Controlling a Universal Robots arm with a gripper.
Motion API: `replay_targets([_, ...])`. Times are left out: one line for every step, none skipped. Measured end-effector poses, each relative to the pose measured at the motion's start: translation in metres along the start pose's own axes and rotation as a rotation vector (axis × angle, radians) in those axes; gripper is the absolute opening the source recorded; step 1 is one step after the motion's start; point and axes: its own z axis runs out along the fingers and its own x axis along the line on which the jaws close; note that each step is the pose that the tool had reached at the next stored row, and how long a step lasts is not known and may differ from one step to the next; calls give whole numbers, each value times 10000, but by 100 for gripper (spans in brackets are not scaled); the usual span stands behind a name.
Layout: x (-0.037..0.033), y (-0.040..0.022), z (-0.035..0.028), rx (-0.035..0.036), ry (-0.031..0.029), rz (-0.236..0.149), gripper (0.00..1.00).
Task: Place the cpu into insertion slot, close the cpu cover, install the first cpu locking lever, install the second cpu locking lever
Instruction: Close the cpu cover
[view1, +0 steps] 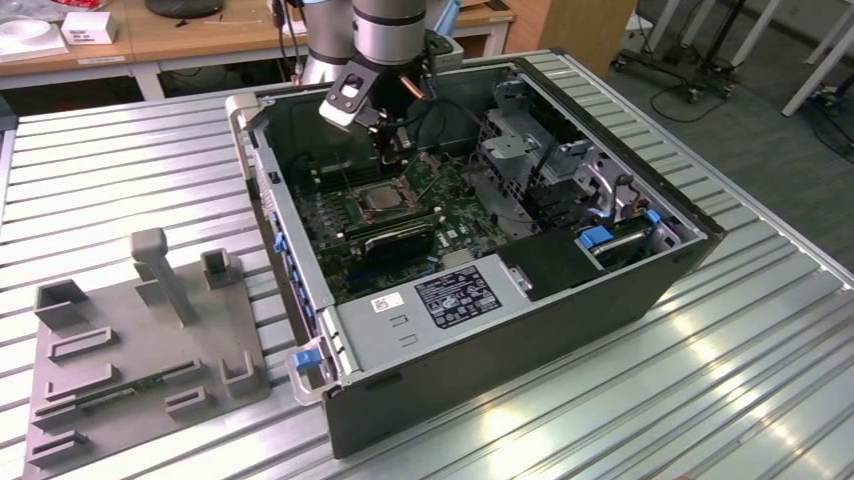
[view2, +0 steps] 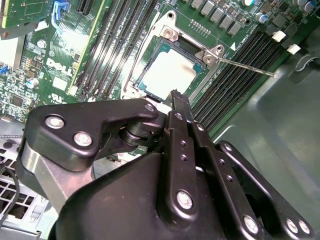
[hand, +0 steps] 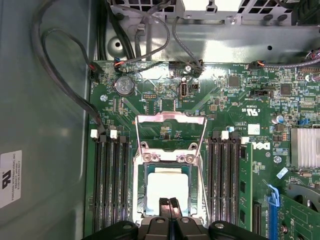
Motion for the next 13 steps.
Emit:
replay_targets([0, 0, 0, 0, 0, 0, 11])
replay_targets([0, 0, -2, 2, -2, 0, 11])
replay_targets([0, 0, -3, 1, -2, 0, 11])
replay_targets([0, 0, -3, 2, -3, 0, 11])
replay_targets([0, 0, -4, 2, -3, 0, 11])
replay_targets([-1, 0, -9, 4, -8, 0, 11])
replay_targets([0, 0, -14, 5, -8, 0, 11])
replay_targets([0, 0, -16, 2, -4, 0, 11])
replay_targets([0, 1, -21, 2, -3, 0, 11])
replay_targets([0, 1, -25, 2, -3, 0, 11])
replay_targets([1, 1, -28, 2, -3, 0, 11])
replay_targets([1, 1, -31, 1, -2, 0, 11])
replay_targets([1, 1, -34, 1, -2, 0, 11])
